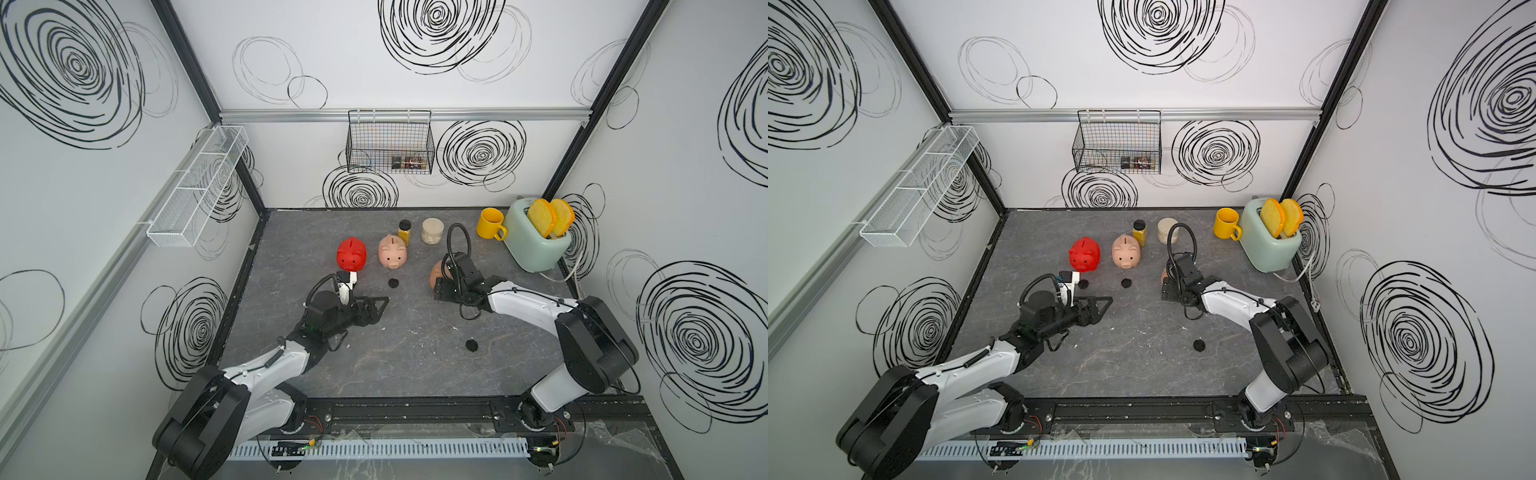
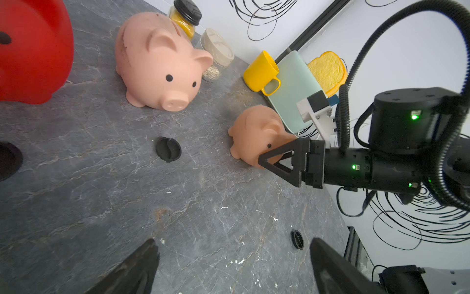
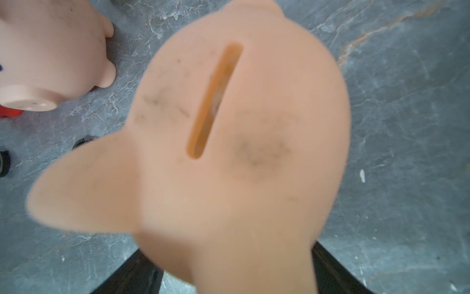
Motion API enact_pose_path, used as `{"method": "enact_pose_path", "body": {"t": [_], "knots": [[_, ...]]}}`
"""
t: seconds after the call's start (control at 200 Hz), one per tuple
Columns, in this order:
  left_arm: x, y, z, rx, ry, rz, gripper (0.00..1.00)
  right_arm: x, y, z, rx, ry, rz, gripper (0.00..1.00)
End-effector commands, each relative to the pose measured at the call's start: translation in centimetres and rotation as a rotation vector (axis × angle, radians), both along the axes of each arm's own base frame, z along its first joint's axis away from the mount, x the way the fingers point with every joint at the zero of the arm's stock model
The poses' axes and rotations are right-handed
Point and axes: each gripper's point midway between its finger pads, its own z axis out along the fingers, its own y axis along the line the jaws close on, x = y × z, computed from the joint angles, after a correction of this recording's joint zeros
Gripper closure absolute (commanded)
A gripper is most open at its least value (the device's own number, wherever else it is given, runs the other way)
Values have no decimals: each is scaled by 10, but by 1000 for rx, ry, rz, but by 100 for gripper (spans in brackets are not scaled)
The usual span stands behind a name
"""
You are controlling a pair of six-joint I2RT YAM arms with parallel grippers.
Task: Open piggy banks
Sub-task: Move the piggy bank to the center of the board.
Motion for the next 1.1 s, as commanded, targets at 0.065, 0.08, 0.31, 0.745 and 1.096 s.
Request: {"method": "enact_pose_path", "body": {"t": [0.065,0.08,0.31,0.745,1.096], "knots": [[3,-2,8,-24,-32,-11,4,20,5,10,-43,-42,120,18],[3,-2,8,-25,-31,-11,4,20,6,11,-45,-43,127,18],[3,-3,6,-23,-25,-17,4,35,10,9,-81,-56,206,19],[7,1,1,12,-16,4,4,64,20,0,-81,-49,257,21],[8,0,-3,22,-6,2,4,84,23,1,-89,-56,257,22]]}}
